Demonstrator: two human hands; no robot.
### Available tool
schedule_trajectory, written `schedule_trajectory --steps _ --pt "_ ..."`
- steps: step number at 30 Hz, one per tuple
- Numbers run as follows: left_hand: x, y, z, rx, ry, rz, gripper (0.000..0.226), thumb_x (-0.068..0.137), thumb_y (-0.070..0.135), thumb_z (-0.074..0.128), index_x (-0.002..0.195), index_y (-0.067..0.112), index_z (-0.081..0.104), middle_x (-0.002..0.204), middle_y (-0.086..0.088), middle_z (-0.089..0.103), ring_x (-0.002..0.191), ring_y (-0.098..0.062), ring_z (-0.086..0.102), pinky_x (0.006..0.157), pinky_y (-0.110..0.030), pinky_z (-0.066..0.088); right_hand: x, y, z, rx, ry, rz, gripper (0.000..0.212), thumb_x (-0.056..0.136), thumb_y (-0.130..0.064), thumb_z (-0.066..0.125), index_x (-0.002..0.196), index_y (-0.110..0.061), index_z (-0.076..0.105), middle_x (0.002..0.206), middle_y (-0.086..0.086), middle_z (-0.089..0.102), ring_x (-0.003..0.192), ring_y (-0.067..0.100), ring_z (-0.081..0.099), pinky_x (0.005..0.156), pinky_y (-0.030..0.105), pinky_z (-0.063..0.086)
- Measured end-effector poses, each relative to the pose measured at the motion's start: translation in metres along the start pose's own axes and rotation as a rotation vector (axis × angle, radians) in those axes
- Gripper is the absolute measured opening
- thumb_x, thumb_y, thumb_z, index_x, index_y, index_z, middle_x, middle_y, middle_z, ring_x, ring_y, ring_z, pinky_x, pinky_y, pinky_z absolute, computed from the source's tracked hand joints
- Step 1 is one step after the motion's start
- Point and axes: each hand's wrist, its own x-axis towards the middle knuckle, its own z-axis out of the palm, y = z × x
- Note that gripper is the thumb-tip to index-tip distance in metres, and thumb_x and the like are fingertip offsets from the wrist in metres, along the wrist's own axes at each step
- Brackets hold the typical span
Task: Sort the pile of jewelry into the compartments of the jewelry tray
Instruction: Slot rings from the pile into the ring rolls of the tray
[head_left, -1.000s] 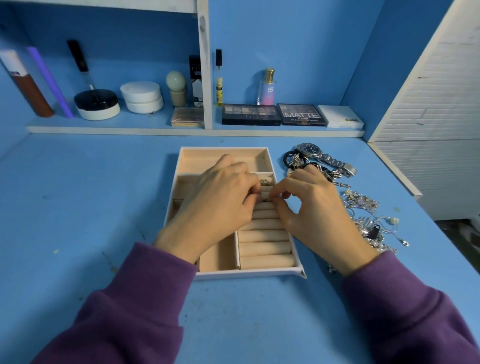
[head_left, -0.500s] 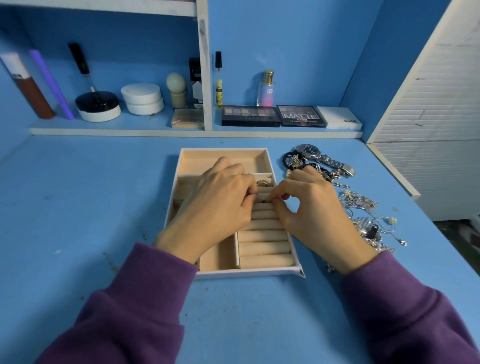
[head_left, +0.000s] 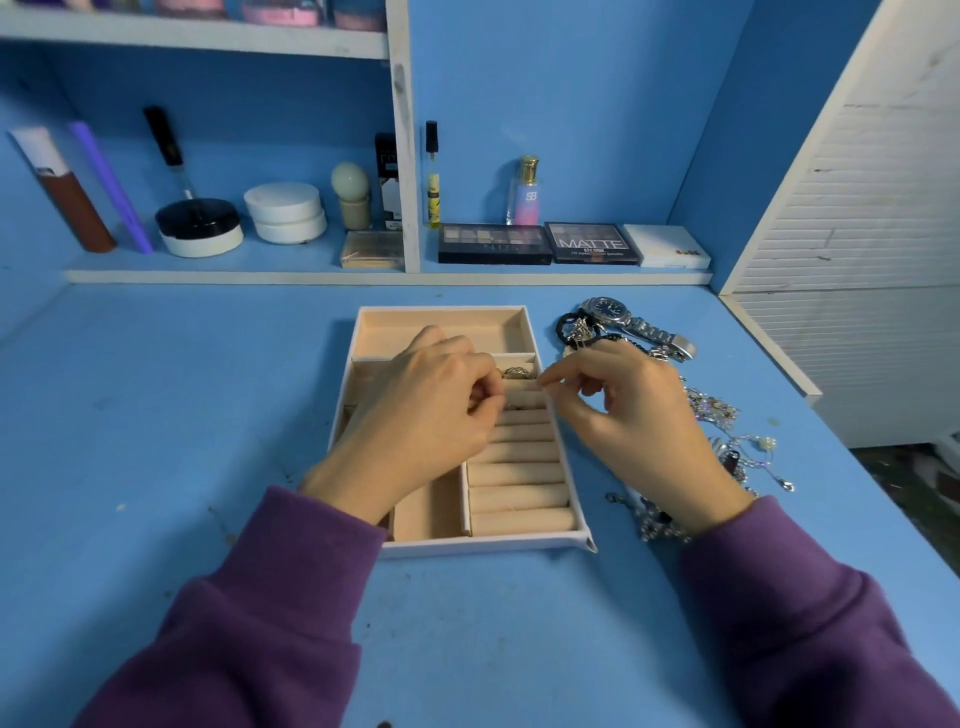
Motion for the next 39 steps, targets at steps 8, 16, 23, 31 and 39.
schedule_trajectory --steps 8,16,23,31,39 --pt "0.007 0.019 -0.004 -0.170 0.041 0.043 0.009 0.087 0.031 0.056 0.090 0.031 0.064 0.089 0.017 0.057 0.096 -0.003 0.042 0.076 -0.024 0.038 -0.007 0.038 -0.061 0.065 0.127 0.244 0.017 0.083 -0.008 0.061 0.082 -0.020 0.072 0.067 -0.010 0.060 0.058 0.001 0.051 0.052 0.009 0.036" --pt "0.038 0.071 0.030 -0.186 -0.145 0.164 0.018 0.089 0.031 0.057 0.104 0.026 0.063 0.099 0.012 0.062 0.091 -0.005 0.041 0.081 -0.025 0.039 -0.019 0.062 -0.073 -0.001 0.036 0.287 0.012 0.081 -0.008 0.063 0.079 -0.016 0.072 0.063 -0.007 0.056 0.056 0.000 0.047 0.054 0.009 0.035" --pt "0.048 0.082 0.051 -0.055 -0.211 0.116 0.031 0.082 0.046 0.060 0.101 0.022 0.062 0.102 0.004 0.063 0.106 -0.015 0.048 0.087 -0.037 0.046 -0.022 0.069 -0.065 -0.212 -0.027 0.221 0.013 0.077 -0.019 0.066 0.065 -0.019 0.061 0.066 -0.003 0.060 0.070 0.015 0.051 0.064 0.032 0.042" --pt "0.054 0.083 0.057 -0.164 -0.288 0.106 0.017 0.082 0.037 0.064 0.094 0.025 0.064 0.093 0.009 0.061 0.102 -0.015 0.050 0.087 -0.039 0.046 -0.023 0.066 -0.065 -0.201 -0.047 0.233 0.008 0.077 -0.020 0.063 0.069 -0.018 0.063 0.070 -0.005 0.058 0.074 0.015 0.051 0.068 0.034 0.044" --pt "0.052 0.079 0.051 -0.292 -0.290 0.051 0.014 0.080 0.024 0.070 0.085 0.024 0.057 0.075 0.013 0.058 0.074 -0.007 0.056 0.066 -0.023 0.045 -0.022 0.065 -0.059 -0.249 -0.081 0.218 0.011 0.078 -0.024 0.064 0.088 -0.021 0.067 0.077 -0.005 0.054 0.083 0.016 0.046 0.073 0.033 0.041"
